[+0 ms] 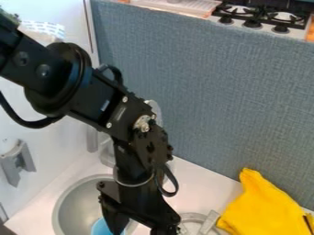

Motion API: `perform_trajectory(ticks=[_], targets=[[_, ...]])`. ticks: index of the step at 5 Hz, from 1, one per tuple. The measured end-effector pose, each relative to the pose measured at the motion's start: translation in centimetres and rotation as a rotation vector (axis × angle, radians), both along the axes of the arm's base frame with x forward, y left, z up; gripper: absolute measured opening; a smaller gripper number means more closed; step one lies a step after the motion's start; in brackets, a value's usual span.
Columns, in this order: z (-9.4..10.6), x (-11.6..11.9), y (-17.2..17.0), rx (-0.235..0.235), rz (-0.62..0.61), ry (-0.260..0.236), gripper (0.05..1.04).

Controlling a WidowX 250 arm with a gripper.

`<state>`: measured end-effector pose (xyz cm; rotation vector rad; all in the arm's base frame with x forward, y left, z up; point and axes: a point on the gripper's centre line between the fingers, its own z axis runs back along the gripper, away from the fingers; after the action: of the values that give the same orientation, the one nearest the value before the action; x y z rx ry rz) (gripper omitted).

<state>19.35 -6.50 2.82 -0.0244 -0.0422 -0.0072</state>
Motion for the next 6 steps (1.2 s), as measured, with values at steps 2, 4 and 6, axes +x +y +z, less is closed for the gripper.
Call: perform_trajectory(ticks=[2, 4, 6], targets=[[-1.1, -0.2, -3.5, 0.041, -0.017, 0.024, 1.0], [-2.4, -1.7, -10.0, 0.021, -0.183, 0.037, 1.0], [-5.9, -0.4, -12.5, 0.052, -0.257, 0.078, 1.0]])
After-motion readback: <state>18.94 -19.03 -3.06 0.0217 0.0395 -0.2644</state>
